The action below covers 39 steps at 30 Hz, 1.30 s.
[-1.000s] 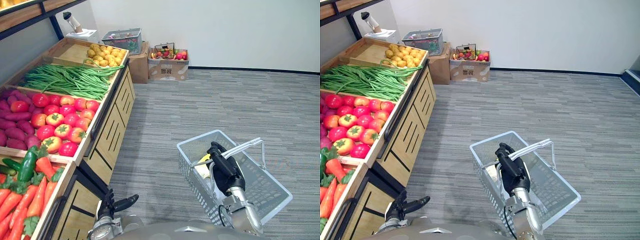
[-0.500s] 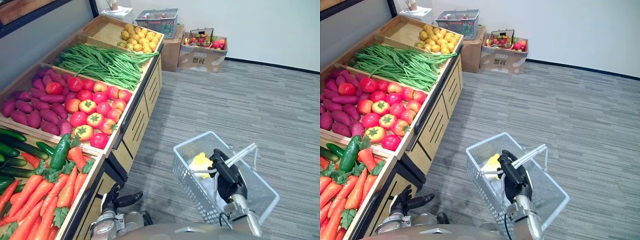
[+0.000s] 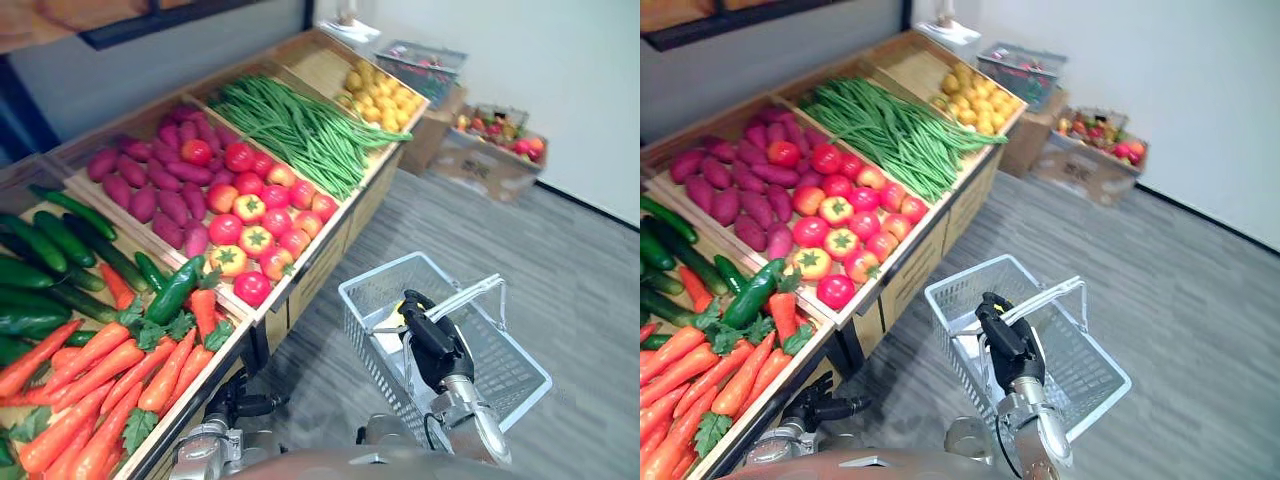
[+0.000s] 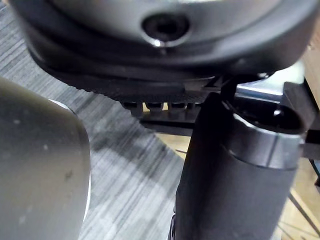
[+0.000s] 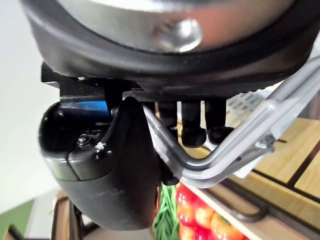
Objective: Pick vegetable in the basket
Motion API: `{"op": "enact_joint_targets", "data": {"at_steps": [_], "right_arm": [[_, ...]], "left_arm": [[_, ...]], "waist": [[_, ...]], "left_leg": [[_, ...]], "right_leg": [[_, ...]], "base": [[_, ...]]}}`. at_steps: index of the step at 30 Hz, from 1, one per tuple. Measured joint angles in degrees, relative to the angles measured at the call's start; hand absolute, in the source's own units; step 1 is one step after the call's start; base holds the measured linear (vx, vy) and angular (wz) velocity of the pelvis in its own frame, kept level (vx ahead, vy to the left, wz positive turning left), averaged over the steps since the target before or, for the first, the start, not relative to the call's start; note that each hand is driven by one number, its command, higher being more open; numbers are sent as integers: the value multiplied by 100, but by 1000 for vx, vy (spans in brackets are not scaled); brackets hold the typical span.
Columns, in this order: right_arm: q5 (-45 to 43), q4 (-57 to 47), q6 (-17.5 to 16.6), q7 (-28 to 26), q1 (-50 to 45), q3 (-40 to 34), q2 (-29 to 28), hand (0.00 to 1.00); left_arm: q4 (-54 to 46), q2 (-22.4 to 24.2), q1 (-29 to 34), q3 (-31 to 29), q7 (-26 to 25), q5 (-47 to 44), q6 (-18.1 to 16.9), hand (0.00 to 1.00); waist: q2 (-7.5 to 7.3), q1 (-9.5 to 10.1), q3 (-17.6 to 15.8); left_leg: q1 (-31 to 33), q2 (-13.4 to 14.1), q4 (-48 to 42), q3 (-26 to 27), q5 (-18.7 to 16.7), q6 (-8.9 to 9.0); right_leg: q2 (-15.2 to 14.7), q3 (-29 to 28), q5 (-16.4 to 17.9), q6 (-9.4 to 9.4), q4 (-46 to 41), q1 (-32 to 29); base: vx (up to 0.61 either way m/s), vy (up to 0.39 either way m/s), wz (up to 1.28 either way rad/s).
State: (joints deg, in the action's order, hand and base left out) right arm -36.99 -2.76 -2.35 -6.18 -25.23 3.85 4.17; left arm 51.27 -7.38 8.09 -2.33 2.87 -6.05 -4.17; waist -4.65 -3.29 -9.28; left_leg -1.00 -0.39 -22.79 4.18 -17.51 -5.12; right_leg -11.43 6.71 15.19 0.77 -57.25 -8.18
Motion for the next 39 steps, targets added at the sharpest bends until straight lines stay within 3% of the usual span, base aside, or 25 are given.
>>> {"op": "enact_joint_targets", "data": {"at_steps": [3,4,6,7,8,10,13,16,18,20,22,24,26,27,28,29,32,39], "right_arm": [[14,-1,0,-17,-90,-7,41,0],[12,0,1,-15,-145,-10,65,0],[-9,-24,1,-15,-182,-11,39,0],[-33,-58,0,-18,-205,-16,8,0],[-46,5,74,41,-153,-136,63,0],[-80,0,74,53,-268,-289,90,0],[-163,-15,66,62,-239,-382,132,0],[-183,-15,45,64,-151,-381,170,0],[-279,-17,26,54,-98,-330,157,0],[-284,-15,6,54,-79,-341,170,0],[-285,7,-18,54,-111,-333,153,0],[-284,75,-49,59,-127,-387,83,0],[-306,229,-91,81,-155,-548,-21,0],[-360,266,-92,104,-192,-567,-22,0],[-406,295,-91,185,-287,-574,-39,0],[-403,300,-91,241,-390,-575,-94,0],[-403,299,-98,279,-468,-582,-233,0],[-398,300,-198,280,-478,-558,-208,0]], "left_arm": [[71,167,21,-238,-350,-11,-132,100],[79,199,57,-343,-510,-13,-245,100],[87,122,112,-403,-593,-4,-353,100],[82,-15,132,-472,-605,-2,-372,100],[157,33,141,-540,-652,-3,-350,100],[184,112,342,-551,-653,-3,-348,100],[185,227,604,-777,-661,-23,-337,100],[97,287,652,-1050,-699,-32,-377,100],[103,275,678,-1235,-787,-57,-400,100],[103,279,680,-1335,-856,-147,-399,100],[95,267,682,-1451,-923,-312,-397,100],[92,265,667,-1572,-1067,-527,-396,100],[91,296,637,-1728,-1272,-763,-384,100],[80,289,648,-1752,-1302,-776,-383,100],[-16,283,683,-1858,-1360,-788,-384,100],[-153,273,725,-2026,-1400,-819,-384,100],[-489,222,697,-2547,-1584,-1065,-394,100],[-1857,-14,262,-4129,-2230,-1528,-663,100]], "waist": [[99,23,-33],[168,30,-40],[150,29,-9],[-32,34,51],[222,69,-9],[406,212,11],[423,221,43],[331,400,107],[151,421,204],[70,430,249],[-26,369,288],[-115,252,302],[-134,244,270],[-133,226,282],[-100,214,303],[-145,188,370],[-221,156,436],[-105,149,502]], "left_leg": [[-102,110,-58,-638,-131,239],[-77,191,-156,-915,-210,379],[117,188,-411,-1392,-387,669],[336,78,-725,-1710,-568,855],[419,271,-890,-1955,-644,983],[451,495,-673,-2088,-507,1160],[467,661,-59,-2192,-55,1334],[547,809,447,-2384,341,1478],[643,807,714,-2577,635,1520],[684,798,918,-2717,838,1573],[829,735,1050,-2537,1165,1491],[848,816,1266,-1515,1427,1025],[900,1001,588,-305,1171,853],[873,994,594,-188,1136,877],[817,935,794,-231,1236,1106],[748,839,1019,-310,1347,1182],[630,672,1316,-387,1509,1194],[574,689,1389,-411,1565,1218]], "right_leg": [[270,-594,275,71,952,-283],[414,-980,289,163,1557,-279],[520,-1633,109,420,2602,-135],[453,-1995,-61,930,3130,14],[630,-1632,37,803,2951,64],[711,-1226,118,687,2885,101],[691,-748,107,589,3064,192],[762,-363,66,508,3223,213],[739,-155,56,422,3234,199],[689,28,75,386,3230,201],[550,306,104,341,3264,202],[346,627,109,218,3381,284],[213,915,84,191,3447,468],[191,972,113,239,3454,528],[153,1006,147,303,3479,606],[160,928,127,340,3580,659],[164,792,-33,430,3818,782],[266,689,-390,458,4279,1040]], "base": [[136,-283,102],[77,-351,114],[55,-411,132],[43,-476,143],[42,-463,133],[64,-375,100],[36,-293,85],[-9,-177,67],[2,-115,67],[-18,-37,68],[-54,10,87],[-108,56,83],[-101,54,62],[-47,61,57],[-3,68,58],[16,68,49],[57,49,23],[37,31,-2]]}}
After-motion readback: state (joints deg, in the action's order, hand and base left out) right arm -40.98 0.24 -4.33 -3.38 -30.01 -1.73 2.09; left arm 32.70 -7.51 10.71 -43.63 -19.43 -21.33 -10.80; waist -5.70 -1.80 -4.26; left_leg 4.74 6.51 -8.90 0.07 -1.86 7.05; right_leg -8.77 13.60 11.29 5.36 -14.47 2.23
